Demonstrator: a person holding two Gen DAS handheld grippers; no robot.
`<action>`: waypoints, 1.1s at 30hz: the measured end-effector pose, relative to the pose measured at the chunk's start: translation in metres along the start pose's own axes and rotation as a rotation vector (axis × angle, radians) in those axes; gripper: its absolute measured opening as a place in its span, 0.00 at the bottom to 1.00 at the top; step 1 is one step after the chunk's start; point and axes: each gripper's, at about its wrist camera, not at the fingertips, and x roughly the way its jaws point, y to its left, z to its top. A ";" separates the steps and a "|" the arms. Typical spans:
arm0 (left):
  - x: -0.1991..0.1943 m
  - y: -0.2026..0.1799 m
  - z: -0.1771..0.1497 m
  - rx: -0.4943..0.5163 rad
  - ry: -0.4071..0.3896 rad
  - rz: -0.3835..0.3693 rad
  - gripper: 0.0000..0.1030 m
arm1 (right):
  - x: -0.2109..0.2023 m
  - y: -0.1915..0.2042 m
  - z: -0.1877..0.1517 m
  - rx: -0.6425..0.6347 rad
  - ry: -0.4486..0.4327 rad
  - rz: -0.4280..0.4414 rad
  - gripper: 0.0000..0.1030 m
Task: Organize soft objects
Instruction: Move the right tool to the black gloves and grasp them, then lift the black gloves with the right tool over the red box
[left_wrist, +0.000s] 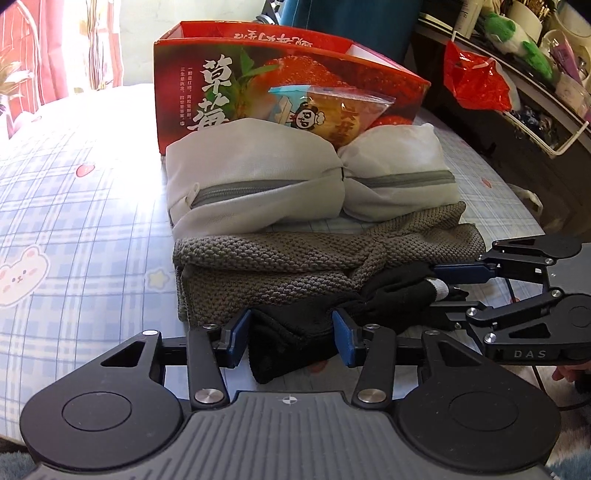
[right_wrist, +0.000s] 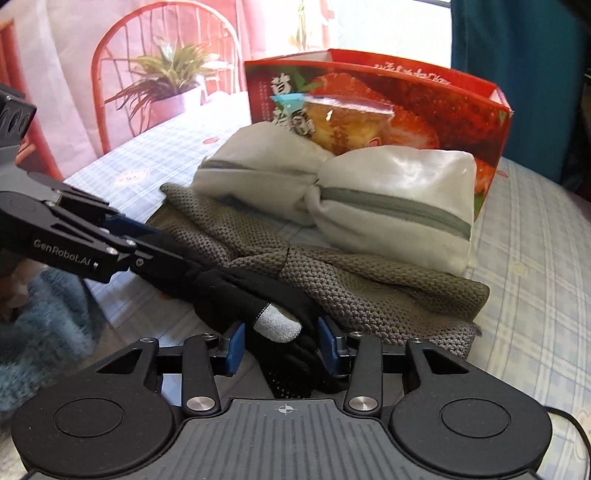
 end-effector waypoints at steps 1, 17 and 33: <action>0.002 0.001 0.003 0.000 -0.001 0.002 0.49 | 0.001 -0.001 0.001 0.002 -0.010 -0.007 0.35; 0.008 0.013 -0.002 -0.038 -0.066 0.025 0.59 | -0.002 0.001 -0.018 0.047 -0.177 -0.076 0.32; 0.004 0.013 -0.005 -0.034 -0.062 -0.019 0.46 | 0.004 0.002 -0.019 0.034 -0.151 -0.069 0.28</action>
